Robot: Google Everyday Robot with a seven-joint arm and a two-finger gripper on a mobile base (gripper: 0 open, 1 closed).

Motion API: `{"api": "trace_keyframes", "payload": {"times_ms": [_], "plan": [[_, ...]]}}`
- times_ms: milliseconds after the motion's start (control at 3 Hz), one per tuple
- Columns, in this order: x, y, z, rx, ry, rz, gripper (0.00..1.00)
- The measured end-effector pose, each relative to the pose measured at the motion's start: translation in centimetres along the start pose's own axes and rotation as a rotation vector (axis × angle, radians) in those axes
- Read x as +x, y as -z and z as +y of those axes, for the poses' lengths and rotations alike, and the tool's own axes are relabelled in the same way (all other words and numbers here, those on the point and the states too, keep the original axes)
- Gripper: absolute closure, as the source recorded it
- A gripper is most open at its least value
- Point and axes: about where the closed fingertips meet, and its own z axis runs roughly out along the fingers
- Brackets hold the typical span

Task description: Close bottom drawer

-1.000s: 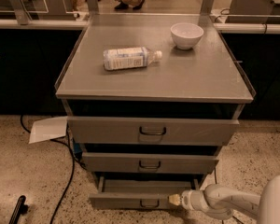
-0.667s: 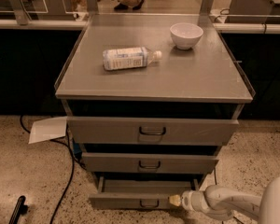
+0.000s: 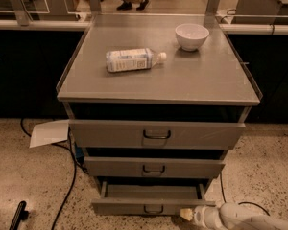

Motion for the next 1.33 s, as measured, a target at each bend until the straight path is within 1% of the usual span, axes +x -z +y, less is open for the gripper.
{"api": "trace_keyframes", "payload": {"times_ms": [333,667,1000,1333], "plan": [[0.1,0.1,-0.1,0.001,-0.002,-0.001,1.0],[-0.3,-1.5,-0.1,0.009,0.004,0.023,1.0],[-0.7,-5.1,-0.2,0.025,0.012,0.085,1.0],[-0.7,-5.1,-0.2,0.025,0.012,0.086,1.0]]}}
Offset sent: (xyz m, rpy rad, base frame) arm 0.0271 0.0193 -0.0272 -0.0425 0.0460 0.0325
